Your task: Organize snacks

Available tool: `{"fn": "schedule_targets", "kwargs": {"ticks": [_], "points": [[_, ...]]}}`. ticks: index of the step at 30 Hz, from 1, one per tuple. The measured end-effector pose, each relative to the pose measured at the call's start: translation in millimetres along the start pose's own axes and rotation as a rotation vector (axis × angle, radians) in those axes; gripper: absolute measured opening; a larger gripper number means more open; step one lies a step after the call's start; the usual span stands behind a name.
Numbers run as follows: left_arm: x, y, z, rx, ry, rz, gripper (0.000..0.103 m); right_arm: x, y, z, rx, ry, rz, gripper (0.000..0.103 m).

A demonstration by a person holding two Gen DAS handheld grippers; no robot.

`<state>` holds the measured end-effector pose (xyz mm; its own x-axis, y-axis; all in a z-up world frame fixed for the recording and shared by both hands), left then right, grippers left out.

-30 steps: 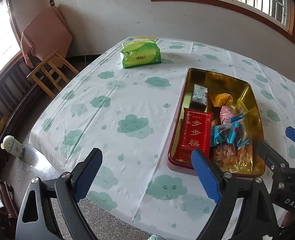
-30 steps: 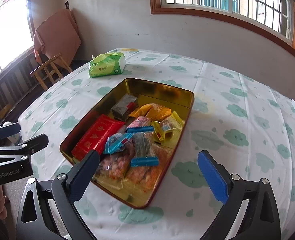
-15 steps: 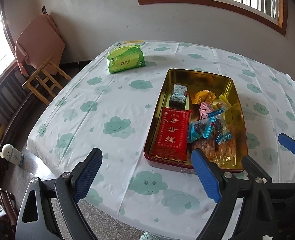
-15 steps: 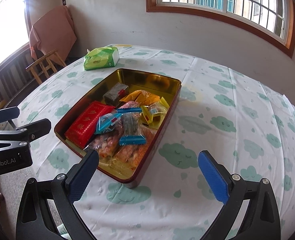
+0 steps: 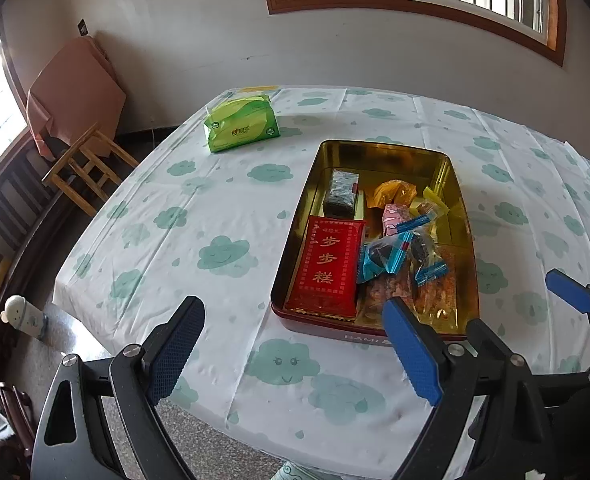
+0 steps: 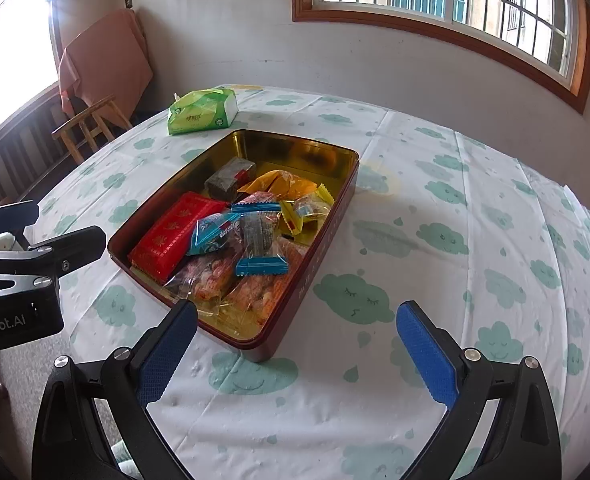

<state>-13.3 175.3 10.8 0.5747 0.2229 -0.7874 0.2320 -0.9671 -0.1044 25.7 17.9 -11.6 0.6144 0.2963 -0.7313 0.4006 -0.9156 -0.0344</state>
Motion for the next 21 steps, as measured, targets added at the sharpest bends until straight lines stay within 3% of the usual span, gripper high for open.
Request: {"fn": "schedule_targets", "kwargs": {"ticks": [21], "points": [[5.1, 2.1, -0.2, -0.008, -0.004, 0.023, 0.089, 4.4, 1.3, 3.6, -0.006, -0.017, 0.004, 0.099]]}}
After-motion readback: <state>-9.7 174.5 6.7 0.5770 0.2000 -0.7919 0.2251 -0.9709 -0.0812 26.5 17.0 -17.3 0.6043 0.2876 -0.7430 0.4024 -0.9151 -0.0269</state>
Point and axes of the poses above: each gripper's, at about its wrist camera, not at the fingertips, and x roughly the way its jaws point, y to its right, z to its underside, the point moved 2 cm from there along x, roughly the way its jaws point, and after that the axes turned 2 degrees about z, right-handed, at the moved point
